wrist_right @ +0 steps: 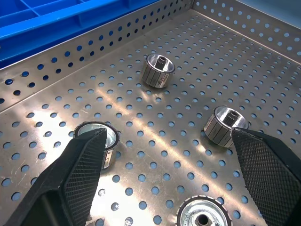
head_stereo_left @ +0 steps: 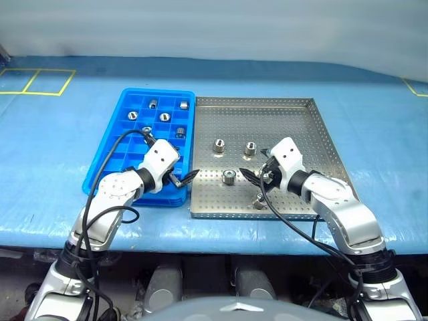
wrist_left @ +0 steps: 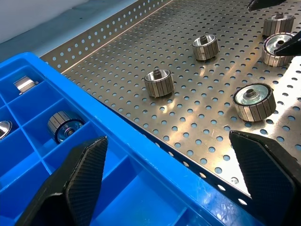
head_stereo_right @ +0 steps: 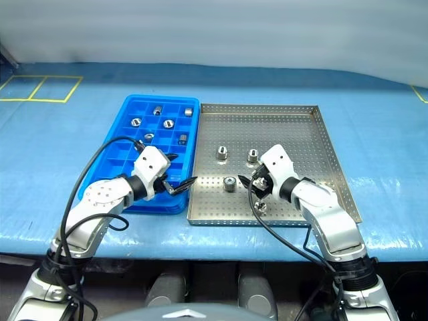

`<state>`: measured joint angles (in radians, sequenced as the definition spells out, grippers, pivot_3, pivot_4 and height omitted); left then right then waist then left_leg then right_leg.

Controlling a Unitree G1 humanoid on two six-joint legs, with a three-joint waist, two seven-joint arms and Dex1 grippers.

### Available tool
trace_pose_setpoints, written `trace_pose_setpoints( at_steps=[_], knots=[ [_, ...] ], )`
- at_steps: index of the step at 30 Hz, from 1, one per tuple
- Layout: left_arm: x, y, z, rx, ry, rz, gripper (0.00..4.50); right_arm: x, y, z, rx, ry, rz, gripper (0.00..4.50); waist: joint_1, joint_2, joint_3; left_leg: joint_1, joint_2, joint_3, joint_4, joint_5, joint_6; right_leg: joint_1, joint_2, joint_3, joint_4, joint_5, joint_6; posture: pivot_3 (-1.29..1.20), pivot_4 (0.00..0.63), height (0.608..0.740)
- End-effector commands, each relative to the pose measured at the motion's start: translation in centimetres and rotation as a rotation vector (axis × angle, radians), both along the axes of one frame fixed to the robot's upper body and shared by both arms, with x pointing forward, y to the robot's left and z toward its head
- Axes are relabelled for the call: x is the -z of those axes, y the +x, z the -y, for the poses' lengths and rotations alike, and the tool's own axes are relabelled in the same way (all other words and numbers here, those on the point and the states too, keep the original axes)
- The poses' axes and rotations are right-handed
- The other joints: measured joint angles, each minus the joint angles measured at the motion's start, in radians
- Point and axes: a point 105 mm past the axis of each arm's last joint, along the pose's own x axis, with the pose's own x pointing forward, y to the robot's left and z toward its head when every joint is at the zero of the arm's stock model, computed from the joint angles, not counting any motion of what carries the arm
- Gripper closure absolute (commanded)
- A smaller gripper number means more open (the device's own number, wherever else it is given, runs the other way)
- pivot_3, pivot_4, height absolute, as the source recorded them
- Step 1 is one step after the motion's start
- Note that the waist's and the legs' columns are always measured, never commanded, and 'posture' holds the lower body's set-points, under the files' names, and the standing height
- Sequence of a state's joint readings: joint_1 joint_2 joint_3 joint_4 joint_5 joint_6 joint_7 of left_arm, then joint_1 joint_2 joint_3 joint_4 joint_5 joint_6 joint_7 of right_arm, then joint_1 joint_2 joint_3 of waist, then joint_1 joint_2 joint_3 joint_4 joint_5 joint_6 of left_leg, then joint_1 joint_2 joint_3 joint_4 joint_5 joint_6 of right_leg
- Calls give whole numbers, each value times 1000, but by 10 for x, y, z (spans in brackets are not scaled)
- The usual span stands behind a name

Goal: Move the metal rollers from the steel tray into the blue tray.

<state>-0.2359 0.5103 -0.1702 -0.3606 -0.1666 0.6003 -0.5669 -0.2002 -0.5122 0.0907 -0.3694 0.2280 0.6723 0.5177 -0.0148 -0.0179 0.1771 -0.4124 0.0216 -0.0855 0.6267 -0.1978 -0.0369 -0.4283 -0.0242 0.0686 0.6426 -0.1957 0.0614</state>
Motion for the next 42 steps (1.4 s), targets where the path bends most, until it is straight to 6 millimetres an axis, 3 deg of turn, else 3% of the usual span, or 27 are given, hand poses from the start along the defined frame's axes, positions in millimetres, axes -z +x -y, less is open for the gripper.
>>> trace_pose_setpoints(
  at_steps=[1, 31, 36, 42],
  knots=[
    [-19, 0, 4, 14, -17, 76, 0, -10, 1, 3, 4, -6, 53, 40, 0, 0, 0, 0, 0, 0, 0, 0, 0, 0, 0, 0, 0, 0, 0, 83, 150, 740],
    [-22, 5, 11, -9, -70, 74, 0, -6, -1, 3, 17, -22, 43, 40, 2, 0, 0, 0, 0, 0, 1, 0, 0, 1, 0, 0, 0, 1, 1, 76, 150, 740],
    [-25, 0, 33, 88, -139, 40, 0, -9, -1, 7, 40, -27, 62, 40, 2, 0, 0, 0, 0, 0, 1, 0, 0, 1, 0, 0, 0, 1, 1, 66, 150, 740],
    [-13, 1, 61, 200, -127, -31, 0, -36, -3, 18, 97, -47, 159, 40, 0, 0, 0, 0, -1, 0, 2, 0, 0, 1, 0, 1, 0, 1, 2, 27, 150, 740]
  ],
)
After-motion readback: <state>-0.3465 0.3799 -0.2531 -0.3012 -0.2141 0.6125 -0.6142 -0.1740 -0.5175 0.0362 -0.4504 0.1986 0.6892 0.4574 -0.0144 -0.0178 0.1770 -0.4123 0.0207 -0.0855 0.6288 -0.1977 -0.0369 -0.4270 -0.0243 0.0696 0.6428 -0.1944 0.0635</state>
